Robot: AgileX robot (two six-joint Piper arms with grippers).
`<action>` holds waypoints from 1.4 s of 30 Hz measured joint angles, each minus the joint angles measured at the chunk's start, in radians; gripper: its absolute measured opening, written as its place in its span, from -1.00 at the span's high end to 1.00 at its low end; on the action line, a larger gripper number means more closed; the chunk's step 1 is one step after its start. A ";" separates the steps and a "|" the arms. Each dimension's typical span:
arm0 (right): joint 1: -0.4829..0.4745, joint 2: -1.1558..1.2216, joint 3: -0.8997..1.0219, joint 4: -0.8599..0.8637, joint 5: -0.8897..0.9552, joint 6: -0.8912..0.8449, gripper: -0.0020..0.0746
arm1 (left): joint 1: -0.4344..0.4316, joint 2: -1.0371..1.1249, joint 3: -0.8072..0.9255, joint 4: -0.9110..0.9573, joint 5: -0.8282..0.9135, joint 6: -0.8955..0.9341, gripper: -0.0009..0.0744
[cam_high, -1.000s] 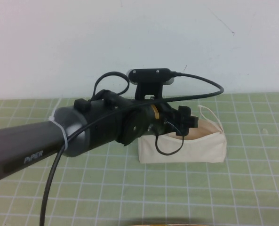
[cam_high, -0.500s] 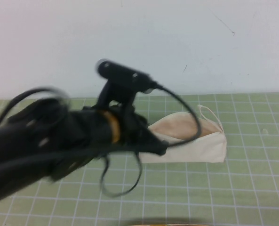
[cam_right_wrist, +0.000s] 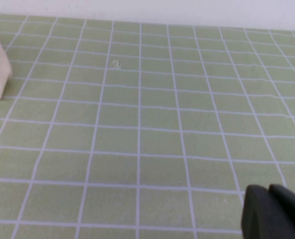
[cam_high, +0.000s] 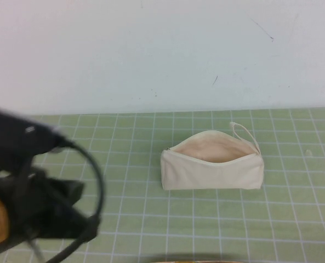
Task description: Put eraser into pencil case
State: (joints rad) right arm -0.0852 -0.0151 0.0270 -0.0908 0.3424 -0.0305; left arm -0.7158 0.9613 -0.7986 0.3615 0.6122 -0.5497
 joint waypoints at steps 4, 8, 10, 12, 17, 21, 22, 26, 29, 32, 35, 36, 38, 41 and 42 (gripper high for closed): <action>0.000 0.000 0.000 0.000 0.000 0.000 0.95 | 0.002 -0.132 0.095 0.058 0.031 -0.049 0.98; 0.000 0.000 0.000 0.000 0.000 0.000 0.95 | 0.074 -0.281 0.245 0.022 -0.048 -0.058 0.98; 0.000 0.000 0.000 0.000 0.000 0.000 0.95 | 0.150 -0.366 0.315 -0.029 -0.106 -0.041 0.98; 0.000 0.000 0.000 0.000 0.000 0.000 0.95 | 0.226 -0.443 0.385 -0.088 -0.182 0.017 0.98; 0.000 0.000 0.000 0.000 0.000 0.000 0.95 | 0.424 -0.638 0.570 -0.230 -0.387 0.195 0.98; 0.000 0.000 0.000 0.000 0.000 0.000 0.95 | 0.546 -0.774 0.683 -0.302 -0.439 0.231 0.98; 0.000 0.000 0.000 0.000 0.000 0.000 0.95 | 0.571 -0.804 0.709 -0.308 -0.442 0.243 0.98; 0.000 0.000 0.000 0.000 0.000 0.000 0.95 | 0.644 -0.907 0.795 -0.317 -0.447 0.335 0.98; 0.000 0.000 0.000 0.000 0.000 0.000 0.95 | 0.667 -0.963 0.823 -0.318 -0.445 0.378 0.98; 0.000 0.000 0.000 0.000 0.000 0.000 0.95 | 0.670 -0.971 0.823 -0.318 -0.408 0.391 0.98; 0.000 0.000 0.000 0.000 0.000 0.000 0.95 | 0.671 -0.971 0.825 -0.318 -0.340 0.399 0.98; 0.000 0.000 0.000 0.000 0.000 0.000 0.95 | 0.675 -0.971 0.825 -0.318 -0.317 0.401 0.98; 0.000 0.000 0.000 0.000 0.000 0.000 0.95 | 0.683 -0.971 0.825 -0.320 -0.300 0.411 0.98; 0.000 0.000 0.000 0.000 0.000 0.000 0.95 | 0.705 -0.971 0.823 -0.328 -0.294 0.415 0.98; 0.000 0.000 0.000 0.000 0.000 0.000 0.95 | 0.713 -0.971 0.823 -0.335 -0.291 0.417 0.98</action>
State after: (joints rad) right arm -0.0852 -0.0151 0.0270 -0.0908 0.3424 -0.0305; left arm -0.0026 -0.0101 0.0247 0.0265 0.3209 -0.1325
